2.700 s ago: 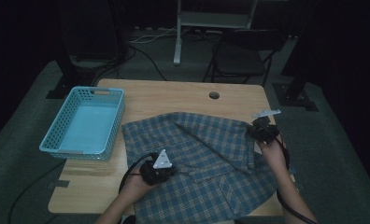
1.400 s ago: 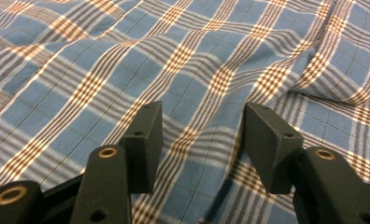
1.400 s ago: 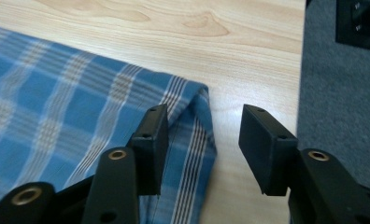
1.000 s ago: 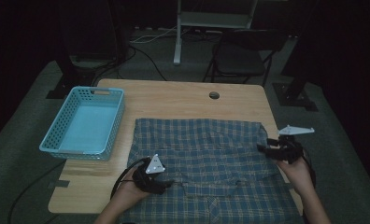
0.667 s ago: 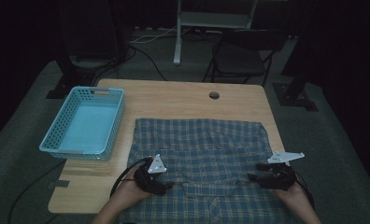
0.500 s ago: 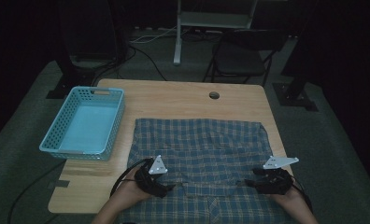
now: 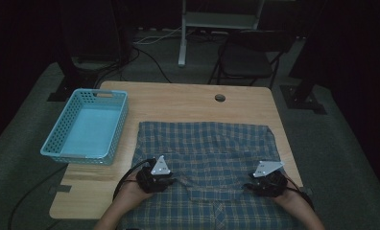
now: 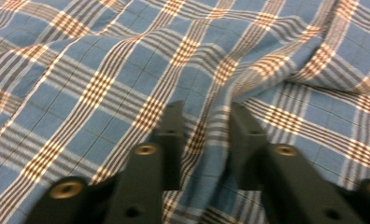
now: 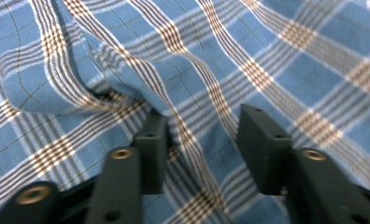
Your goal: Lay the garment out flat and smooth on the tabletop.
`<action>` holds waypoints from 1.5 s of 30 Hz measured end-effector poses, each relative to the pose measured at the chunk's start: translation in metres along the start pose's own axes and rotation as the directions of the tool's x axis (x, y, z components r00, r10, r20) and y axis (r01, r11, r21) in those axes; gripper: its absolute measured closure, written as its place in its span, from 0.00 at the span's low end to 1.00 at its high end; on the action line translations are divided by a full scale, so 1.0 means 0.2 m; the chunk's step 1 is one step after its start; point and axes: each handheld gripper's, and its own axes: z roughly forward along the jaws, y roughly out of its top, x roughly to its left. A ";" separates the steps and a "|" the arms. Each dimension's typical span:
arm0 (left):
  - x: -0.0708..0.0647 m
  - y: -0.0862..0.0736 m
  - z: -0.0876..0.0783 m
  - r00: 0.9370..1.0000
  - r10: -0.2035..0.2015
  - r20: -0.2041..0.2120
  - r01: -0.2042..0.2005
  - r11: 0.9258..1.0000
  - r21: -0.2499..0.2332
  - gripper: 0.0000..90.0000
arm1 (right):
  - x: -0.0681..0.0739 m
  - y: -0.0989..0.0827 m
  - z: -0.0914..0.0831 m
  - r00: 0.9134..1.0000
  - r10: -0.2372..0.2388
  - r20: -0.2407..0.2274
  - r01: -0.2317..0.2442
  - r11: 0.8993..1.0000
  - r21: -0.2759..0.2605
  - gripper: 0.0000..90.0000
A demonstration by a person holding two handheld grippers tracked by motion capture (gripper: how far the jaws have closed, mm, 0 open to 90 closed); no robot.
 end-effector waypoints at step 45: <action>0.31 -0.04 -0.01 0.943 -0.262 0.205 0.253 0.965 0.067 0.98 | -0.49 0.03 0.13 0.861 0.429 -0.272 -0.450 0.893 -0.019 0.98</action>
